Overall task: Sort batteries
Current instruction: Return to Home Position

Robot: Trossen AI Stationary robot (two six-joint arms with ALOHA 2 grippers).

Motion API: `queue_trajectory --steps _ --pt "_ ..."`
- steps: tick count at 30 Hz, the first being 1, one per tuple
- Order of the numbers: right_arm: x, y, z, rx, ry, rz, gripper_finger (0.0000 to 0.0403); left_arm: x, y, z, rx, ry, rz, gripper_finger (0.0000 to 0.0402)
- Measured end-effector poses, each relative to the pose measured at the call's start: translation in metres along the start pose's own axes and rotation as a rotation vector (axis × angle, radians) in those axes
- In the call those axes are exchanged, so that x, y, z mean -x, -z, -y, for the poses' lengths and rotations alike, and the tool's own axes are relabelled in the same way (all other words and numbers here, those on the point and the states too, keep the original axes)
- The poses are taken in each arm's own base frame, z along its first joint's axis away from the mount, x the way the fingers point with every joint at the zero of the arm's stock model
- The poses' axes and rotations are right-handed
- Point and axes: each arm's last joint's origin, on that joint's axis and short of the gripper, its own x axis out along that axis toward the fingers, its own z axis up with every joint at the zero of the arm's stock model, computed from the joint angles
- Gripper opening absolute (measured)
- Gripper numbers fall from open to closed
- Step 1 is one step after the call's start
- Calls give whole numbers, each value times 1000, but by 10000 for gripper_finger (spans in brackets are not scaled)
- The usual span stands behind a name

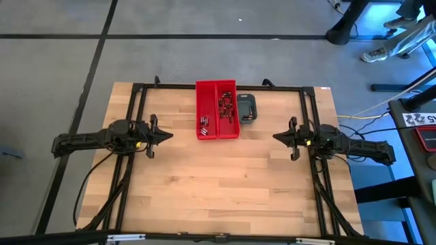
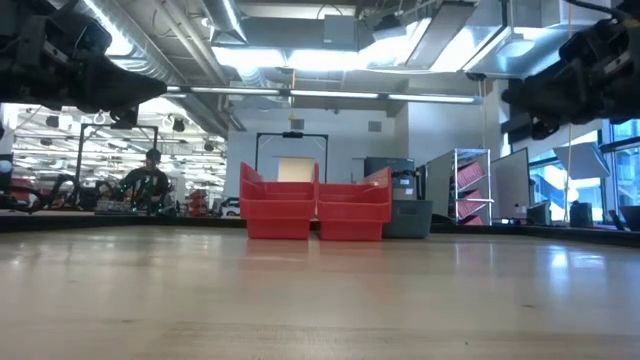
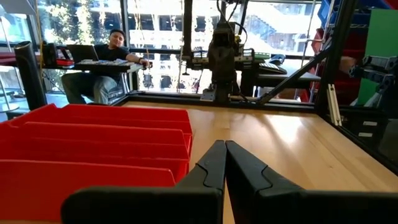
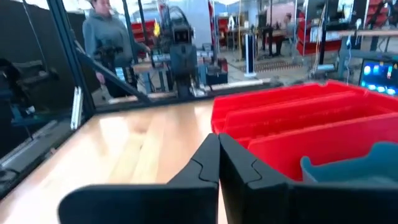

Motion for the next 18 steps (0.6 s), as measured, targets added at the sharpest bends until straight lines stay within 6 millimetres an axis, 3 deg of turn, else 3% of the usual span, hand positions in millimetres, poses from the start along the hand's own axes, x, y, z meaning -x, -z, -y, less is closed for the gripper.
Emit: queue_trajectory --steps 18 --pt "-1 2 0 -2 2 -17 1 0 0 0 0 0 1 1"
